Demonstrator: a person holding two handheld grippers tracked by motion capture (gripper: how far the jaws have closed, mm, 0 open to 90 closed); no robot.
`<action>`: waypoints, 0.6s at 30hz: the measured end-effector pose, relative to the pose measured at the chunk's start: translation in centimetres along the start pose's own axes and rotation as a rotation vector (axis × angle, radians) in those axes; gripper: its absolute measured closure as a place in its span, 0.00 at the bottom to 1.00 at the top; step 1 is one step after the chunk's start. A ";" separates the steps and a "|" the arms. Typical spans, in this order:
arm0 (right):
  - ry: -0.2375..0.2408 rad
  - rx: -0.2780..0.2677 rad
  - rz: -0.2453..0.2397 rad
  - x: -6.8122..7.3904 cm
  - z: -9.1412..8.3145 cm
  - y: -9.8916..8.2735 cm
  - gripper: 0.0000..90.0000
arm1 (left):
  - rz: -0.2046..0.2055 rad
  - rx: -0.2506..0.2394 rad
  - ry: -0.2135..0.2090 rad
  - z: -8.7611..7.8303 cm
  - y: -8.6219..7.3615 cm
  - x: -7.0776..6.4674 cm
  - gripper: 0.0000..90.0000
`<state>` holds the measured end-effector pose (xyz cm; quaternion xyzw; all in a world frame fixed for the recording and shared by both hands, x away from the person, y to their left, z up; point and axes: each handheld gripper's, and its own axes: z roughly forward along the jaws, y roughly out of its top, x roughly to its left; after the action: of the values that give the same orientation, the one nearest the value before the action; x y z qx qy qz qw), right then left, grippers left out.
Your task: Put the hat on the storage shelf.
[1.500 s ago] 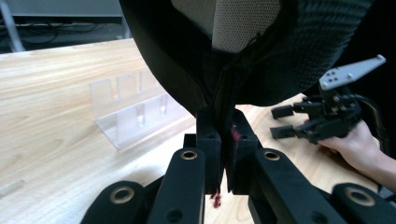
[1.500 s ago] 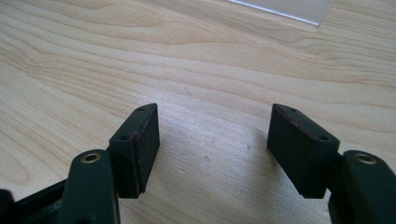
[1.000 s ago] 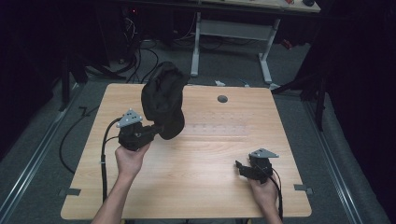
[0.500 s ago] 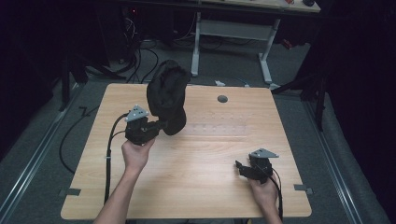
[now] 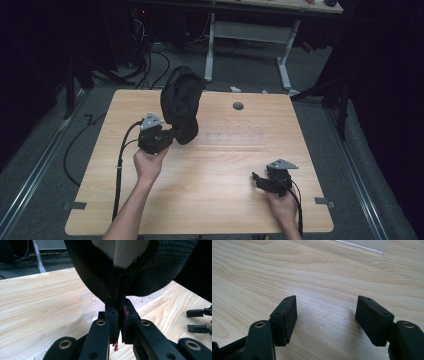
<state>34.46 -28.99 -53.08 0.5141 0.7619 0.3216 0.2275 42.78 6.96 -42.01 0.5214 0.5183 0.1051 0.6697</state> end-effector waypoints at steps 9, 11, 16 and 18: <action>0.000 -0.001 -0.001 0.0 0.0 0.0 0.38 | 0.020 0.020 0.005 0.6 -0.8 0.1 0.95; 0.000 -0.001 -0.002 0.0 0.0 0.0 0.38 | 0.025 0.030 0.010 0.8 -1.1 0.2 0.95; 0.001 -0.001 0.000 0.0 0.0 0.0 0.38 | 0.022 0.049 0.022 1.3 -2.0 0.6 0.95; 0.001 -0.001 -0.001 0.0 0.0 0.0 0.38 | 0.019 0.054 0.024 1.4 -2.2 0.7 0.95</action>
<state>34.46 -28.99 -53.10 0.5135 0.7620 0.3221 0.2278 43.33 5.70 -44.30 0.5430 0.5238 0.1036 0.6481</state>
